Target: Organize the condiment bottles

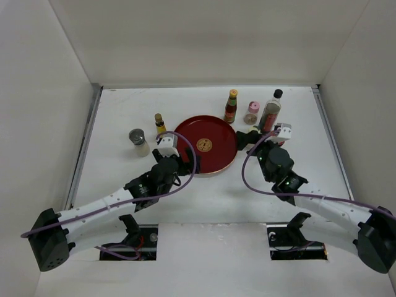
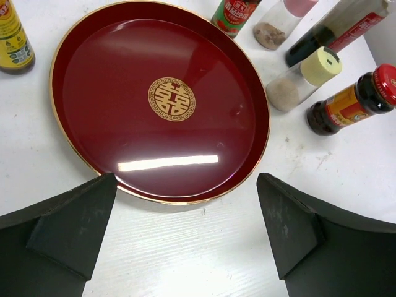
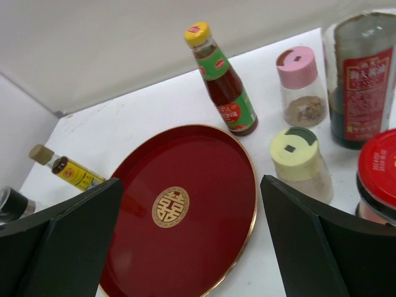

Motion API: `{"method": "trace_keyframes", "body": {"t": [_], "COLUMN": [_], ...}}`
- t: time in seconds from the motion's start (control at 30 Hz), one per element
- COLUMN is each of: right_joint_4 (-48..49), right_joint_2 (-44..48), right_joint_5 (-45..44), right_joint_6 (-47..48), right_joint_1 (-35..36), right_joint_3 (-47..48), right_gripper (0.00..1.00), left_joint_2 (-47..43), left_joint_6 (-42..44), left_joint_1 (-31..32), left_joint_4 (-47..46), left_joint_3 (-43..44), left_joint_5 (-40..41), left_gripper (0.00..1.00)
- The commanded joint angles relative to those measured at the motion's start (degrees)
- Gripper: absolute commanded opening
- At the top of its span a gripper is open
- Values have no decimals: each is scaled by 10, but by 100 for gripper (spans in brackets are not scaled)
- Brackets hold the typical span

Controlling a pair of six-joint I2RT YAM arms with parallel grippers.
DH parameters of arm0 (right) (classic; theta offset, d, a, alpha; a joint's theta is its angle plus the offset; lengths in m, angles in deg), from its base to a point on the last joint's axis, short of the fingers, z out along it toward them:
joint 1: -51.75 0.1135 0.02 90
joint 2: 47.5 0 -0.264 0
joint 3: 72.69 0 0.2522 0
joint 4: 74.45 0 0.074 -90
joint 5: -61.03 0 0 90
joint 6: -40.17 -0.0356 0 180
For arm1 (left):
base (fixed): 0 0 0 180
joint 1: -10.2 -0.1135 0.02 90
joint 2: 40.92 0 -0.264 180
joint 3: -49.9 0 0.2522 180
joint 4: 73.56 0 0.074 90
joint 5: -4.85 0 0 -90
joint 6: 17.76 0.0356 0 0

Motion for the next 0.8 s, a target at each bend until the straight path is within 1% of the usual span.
{"method": "trace_keyframes", "body": {"t": [0.0,0.17,0.3,0.33,0.37,0.4,0.43,0.47,0.53,0.57,0.63,0.67,0.7,0.77], "right_joint_4": [-47,-104,-151,-165,-182,-202,-225,-252,-292,-306,-321,-328,-335,-353], "right_joint_2": [20,29,33,29,24,15,3,-12,-51,-77,-119,-144,-169,-216], "right_joint_5": [-16,-18,-18,-16,-16,-16,-14,-12,3,16,34,39,44,48], "right_joint_6": [27,64,84,89,95,101,105,107,120,127,134,136,139,144], "right_joint_1": [20,27,21,12,-2,-19,-37,-57,-103,-127,-164,-181,-196,-225], "right_joint_3": [63,114,162,181,202,228,255,287,346,371,411,431,453,496], "right_gripper": [100,100,100,83,51,32,23,21,26,33,51,62,73,86], "left_joint_2": [-8,-18,-54,-62,-69,-75,-81,-88,-102,-111,-125,-131,-137,-142], "left_joint_6": [-4,1,3,7,10,11,16,24,38,37,35,34,35,37], "left_joint_1": [-9,-1,-7,-5,-2,-5,-9,-11,-13,-12,-9,-9,-9,-12], "left_joint_4": [-53,-106,-190,-220,-245,-268,-288,-304,-328,-341,-372,-385,-393,-399], "left_joint_3": [-20,-46,-100,-114,-129,-142,-152,-162,-179,-191,-215,-223,-228,-231], "left_joint_5": [-15,-13,-16,-13,-10,-3,-2,-2,-3,-3,-4,-5,-9,-18], "left_gripper": [100,100,100,100,100,100,100,100,100,100,100,100,96,58]}}
